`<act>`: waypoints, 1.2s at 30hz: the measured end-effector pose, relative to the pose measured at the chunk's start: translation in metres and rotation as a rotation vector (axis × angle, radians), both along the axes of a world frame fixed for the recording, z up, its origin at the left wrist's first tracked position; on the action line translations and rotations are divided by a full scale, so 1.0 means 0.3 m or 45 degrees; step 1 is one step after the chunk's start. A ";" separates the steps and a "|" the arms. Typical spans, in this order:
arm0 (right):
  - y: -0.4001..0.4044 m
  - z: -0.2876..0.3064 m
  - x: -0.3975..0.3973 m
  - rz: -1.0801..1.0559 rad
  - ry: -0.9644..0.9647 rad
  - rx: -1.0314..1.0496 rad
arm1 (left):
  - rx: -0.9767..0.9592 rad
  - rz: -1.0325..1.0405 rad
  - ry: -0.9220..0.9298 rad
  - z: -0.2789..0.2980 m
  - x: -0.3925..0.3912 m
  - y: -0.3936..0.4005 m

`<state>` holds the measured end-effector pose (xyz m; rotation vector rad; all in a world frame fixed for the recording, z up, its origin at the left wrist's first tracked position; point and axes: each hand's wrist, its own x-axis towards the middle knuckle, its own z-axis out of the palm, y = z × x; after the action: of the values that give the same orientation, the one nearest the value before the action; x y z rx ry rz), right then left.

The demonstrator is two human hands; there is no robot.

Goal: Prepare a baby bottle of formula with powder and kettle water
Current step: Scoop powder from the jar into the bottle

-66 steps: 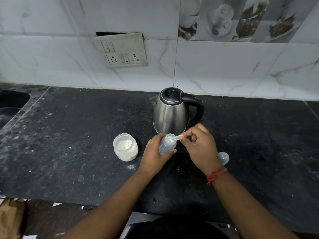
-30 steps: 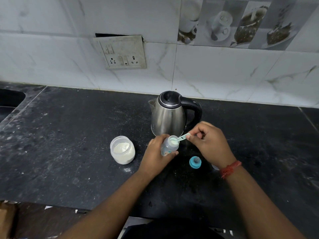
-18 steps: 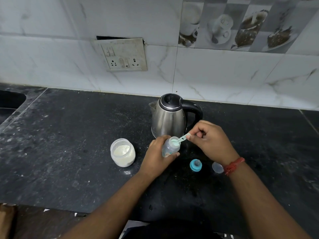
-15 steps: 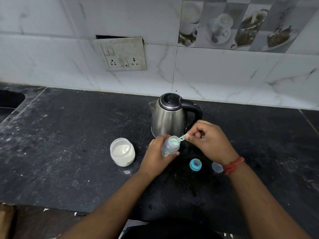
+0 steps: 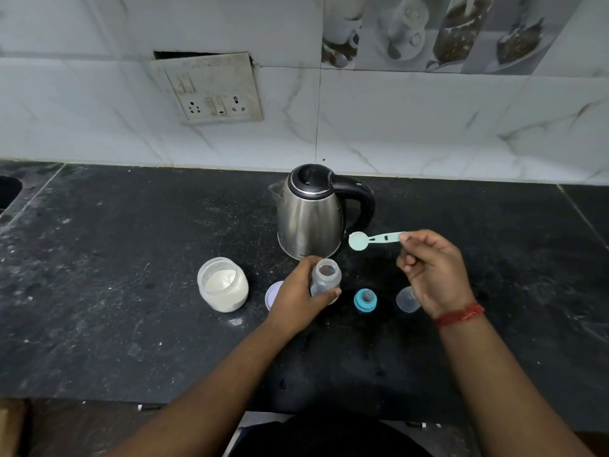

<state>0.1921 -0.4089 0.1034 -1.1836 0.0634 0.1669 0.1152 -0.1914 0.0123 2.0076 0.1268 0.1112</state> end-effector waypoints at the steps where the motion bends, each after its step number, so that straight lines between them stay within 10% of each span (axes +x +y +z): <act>1: -0.020 -0.014 -0.001 -0.029 0.035 0.039 | -0.015 -0.011 0.034 -0.009 0.004 -0.006; 18: -0.102 -0.102 -0.051 -0.165 0.211 0.092 | 0.022 -0.070 0.072 -0.059 -0.020 -0.001; 25: 0.119 -0.077 -0.053 -0.019 0.220 0.130 | 0.474 0.022 -0.308 0.067 -0.088 0.169; 36: 0.654 -0.075 -0.093 0.350 0.008 -0.397 | 1.050 0.335 0.154 0.031 -0.294 0.537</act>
<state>0.1641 -0.2126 0.0808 -1.5012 -0.0711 0.4144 0.0271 -0.0304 0.0217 2.8123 0.4860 0.2382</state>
